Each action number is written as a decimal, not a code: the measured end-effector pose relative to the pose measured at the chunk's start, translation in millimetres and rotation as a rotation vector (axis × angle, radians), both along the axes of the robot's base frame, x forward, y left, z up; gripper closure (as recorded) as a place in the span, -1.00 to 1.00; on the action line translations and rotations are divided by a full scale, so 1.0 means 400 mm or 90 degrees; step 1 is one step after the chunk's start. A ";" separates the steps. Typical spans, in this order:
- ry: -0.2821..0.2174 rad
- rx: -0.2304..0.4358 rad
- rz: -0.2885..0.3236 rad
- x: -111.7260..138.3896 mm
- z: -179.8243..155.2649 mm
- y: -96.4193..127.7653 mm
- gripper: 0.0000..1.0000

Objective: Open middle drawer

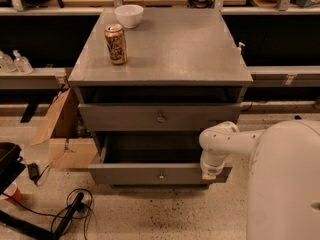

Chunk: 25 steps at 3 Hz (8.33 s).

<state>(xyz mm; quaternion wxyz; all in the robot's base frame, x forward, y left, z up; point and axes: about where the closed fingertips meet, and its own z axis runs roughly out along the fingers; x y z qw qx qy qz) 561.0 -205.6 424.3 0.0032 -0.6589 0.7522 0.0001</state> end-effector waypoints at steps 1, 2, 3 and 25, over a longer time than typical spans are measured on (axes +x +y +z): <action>0.000 0.000 0.000 0.000 0.000 0.000 -0.01; 0.000 0.000 0.000 0.000 0.001 0.000 -0.44; 0.000 0.000 0.000 0.000 0.001 0.000 -0.91; 0.113 0.182 0.021 -0.135 -0.100 0.087 0.65</action>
Offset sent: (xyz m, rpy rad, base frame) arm 0.0000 0.0000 0.0000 0.0000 0.0000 0.0000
